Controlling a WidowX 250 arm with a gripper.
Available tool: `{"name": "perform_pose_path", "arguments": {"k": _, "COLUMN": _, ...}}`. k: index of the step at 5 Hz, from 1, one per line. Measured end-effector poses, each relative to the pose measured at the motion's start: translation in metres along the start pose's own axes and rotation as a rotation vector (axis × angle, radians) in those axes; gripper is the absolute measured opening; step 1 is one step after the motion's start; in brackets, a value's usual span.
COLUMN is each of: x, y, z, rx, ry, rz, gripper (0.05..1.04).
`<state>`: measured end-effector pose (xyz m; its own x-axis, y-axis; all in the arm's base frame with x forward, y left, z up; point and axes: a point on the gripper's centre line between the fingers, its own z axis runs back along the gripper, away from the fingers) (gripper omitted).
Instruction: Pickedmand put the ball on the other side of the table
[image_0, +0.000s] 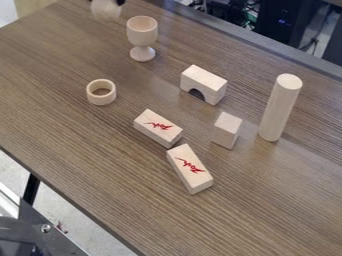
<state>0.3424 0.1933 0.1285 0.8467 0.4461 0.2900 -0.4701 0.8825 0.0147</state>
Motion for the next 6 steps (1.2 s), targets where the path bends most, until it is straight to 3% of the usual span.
{"name": "perform_pose_path", "arguments": {"k": 1, "x": -0.003, "y": 0.015, "z": -0.006, "rx": 0.021, "ry": -0.007, "rz": 0.023, "gripper": 0.662}}
{"name": "perform_pose_path", "arguments": {"k": 2, "x": -0.002, "y": 0.026, "z": -0.014, "rx": 0.034, "ry": -0.044, "rz": 0.050, "gripper": 0.662}}
{"name": "perform_pose_path", "arguments": {"k": 4, "x": -0.019, "y": 0.032, "z": -0.058, "rx": 0.045, "ry": -0.020, "rz": 0.045, "gripper": 0.662}}
{"name": "perform_pose_path", "arguments": {"k": 5, "x": -0.024, "y": 0.032, "z": -0.065, "rx": 0.051, "ry": -0.008, "rz": 0.046, "gripper": 0.697}}
{"name": "perform_pose_path", "arguments": {"k": 6, "x": -0.024, "y": 0.032, "z": -0.065, "rx": 0.050, "ry": -0.011, "rz": 0.050, "gripper": 0.820}}
